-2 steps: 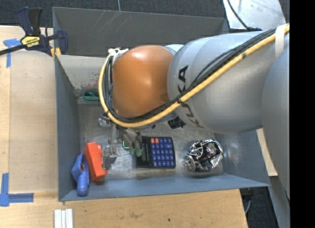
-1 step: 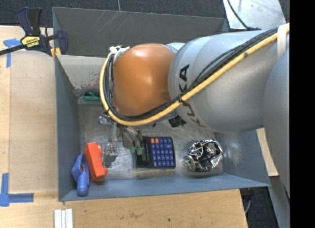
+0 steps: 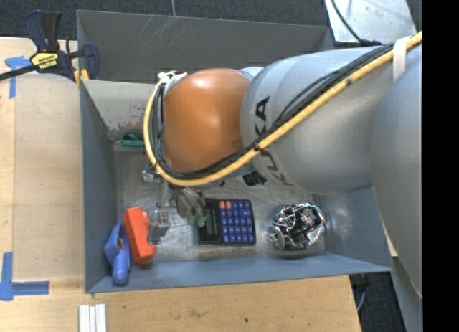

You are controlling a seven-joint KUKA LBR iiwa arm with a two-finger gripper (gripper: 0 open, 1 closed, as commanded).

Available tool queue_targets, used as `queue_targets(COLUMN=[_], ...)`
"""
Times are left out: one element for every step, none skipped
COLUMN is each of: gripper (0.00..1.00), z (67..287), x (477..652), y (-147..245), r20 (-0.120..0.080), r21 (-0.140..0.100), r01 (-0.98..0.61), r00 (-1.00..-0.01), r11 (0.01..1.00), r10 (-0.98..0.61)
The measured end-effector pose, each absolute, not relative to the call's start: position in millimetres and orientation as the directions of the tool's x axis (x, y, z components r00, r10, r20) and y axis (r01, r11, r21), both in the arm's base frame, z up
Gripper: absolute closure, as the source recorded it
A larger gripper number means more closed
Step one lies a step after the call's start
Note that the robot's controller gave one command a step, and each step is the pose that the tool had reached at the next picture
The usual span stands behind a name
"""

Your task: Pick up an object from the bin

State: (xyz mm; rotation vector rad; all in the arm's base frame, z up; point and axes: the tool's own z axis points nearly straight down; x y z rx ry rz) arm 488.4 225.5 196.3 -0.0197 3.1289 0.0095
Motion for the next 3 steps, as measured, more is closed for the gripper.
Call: queue_targets(gripper=[0.0, 0.0, 0.0], z=[151.0, 110.2, 81.4], x=[504.1, 504.3, 497.7], y=[198.2, 194.6, 201.2], r20=[-0.001, -0.003, 0.0], r21=[0.0, -0.001, 0.0], r01=[-0.211, -0.378, -0.112], r00=[-0.977, -0.926, -0.994], r11=[0.977, 0.926, 0.994], r10=[-0.211, -0.378, -0.112])
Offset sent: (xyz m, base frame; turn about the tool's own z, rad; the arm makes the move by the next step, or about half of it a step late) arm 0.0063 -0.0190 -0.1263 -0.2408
